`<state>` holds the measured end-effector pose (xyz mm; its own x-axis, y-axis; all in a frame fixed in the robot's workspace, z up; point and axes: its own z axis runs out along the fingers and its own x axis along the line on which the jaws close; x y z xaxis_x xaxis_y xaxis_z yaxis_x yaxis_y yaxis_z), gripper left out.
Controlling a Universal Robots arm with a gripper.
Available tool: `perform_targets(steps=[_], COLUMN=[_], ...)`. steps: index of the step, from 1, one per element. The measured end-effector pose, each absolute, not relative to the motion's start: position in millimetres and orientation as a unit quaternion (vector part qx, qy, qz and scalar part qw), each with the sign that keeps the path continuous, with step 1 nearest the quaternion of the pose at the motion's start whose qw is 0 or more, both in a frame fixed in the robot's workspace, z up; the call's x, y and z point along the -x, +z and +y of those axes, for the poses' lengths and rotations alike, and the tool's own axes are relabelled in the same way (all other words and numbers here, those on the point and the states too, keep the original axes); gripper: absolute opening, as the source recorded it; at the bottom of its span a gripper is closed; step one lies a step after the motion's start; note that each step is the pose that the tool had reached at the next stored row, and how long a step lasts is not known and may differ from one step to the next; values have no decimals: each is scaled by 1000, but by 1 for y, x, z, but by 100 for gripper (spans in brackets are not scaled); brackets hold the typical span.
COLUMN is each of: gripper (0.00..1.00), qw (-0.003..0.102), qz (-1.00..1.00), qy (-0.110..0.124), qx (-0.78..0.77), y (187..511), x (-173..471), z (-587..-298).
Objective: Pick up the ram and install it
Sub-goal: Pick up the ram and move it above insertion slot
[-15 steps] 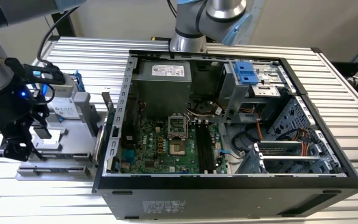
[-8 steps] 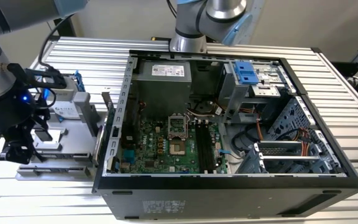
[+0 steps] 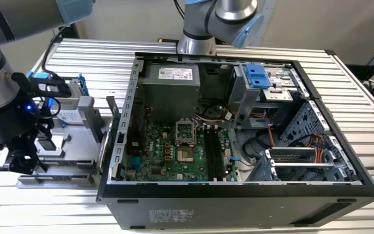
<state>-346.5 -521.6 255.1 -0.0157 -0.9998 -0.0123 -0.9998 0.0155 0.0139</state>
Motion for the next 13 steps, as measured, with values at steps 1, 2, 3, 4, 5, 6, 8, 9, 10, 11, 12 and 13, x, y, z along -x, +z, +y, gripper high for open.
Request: perform_targets(steps=[1,2,3,4,5,6,8,9,10,11,12,13], gripper=[100,100,100,100,100,100,100,100,100,100,100,100], qw=[0,0,0,1,1,0,0,1,1,0,0,0], qz=[-713,-713,-713,-713,-713,-713,-713,-713,-713,-713,-714,-714], qy=[-9,-9,-9,-9,-9,-9,-9,-9,-9,-9,-9,-9], qx=[-702,-702,-702,-702,-702,-702,-702,-701,-701,-701,-700,-700], y=[253,251,250,248,246,244,240,239,237,235,233,231], x=[346,346,346,346,346,346,346,346,346,346,346,346], z=[-522,-522,-522,-522,-522,-522,-522,-522,-522,-522,-522,-522])
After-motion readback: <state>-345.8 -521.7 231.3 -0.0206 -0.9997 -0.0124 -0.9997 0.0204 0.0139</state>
